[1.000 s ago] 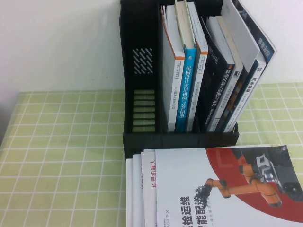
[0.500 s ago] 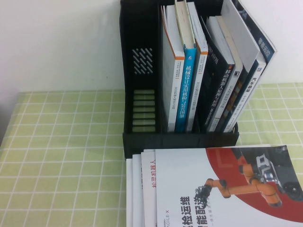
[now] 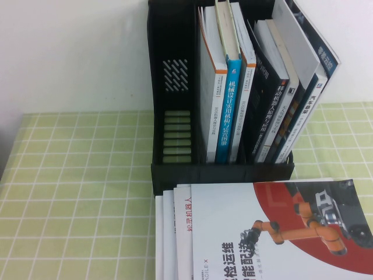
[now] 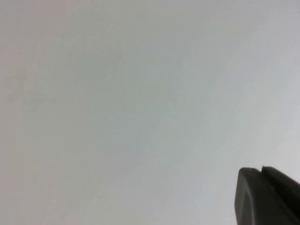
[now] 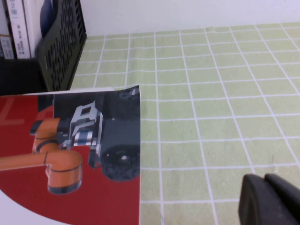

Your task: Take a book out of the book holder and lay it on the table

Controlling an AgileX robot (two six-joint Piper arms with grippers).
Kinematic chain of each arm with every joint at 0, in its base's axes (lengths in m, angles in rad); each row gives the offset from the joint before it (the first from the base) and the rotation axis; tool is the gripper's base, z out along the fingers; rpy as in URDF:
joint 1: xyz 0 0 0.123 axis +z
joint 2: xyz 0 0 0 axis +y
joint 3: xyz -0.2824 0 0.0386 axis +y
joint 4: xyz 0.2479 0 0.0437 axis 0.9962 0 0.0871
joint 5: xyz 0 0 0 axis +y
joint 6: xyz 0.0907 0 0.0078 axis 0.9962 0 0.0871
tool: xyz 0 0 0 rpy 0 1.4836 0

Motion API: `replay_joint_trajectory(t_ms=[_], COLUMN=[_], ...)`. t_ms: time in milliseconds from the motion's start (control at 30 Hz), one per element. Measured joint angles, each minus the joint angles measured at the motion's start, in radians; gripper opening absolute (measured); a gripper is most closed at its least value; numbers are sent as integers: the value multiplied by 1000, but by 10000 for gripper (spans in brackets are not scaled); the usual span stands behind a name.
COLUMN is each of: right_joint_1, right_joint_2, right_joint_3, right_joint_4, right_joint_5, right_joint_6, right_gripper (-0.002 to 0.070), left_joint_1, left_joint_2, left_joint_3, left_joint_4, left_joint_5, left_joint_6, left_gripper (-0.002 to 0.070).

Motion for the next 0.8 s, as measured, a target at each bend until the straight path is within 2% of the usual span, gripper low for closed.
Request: replay_joint_trajectory(t_ms=[233,400,500,600,800], right_joint_1=[0,0,0,0,0], right_joint_2=[0,0,0,0,0], right_joint_3=[0,0,0,0,0], right_joint_4=[0,0,0,0,0], right_joint_5=[0,0,0,0,0], right_joint_6=[0,0,0,0,0], right_gripper=[-2,-2,-2,-2,-2], left_joint_1=[0,-1,-1,-1,-1], left_joint_2=[16,146,245,338,486], left_joint_3=[-291,-428,-479,-514,-521], left_joint_4=[294,353,308,205,-90], left_joint_5=[208,433,608,757,904], left_joint_6=[-7,63,196,358,578], left_gripper=[-3,-3,-3,-3,-3])
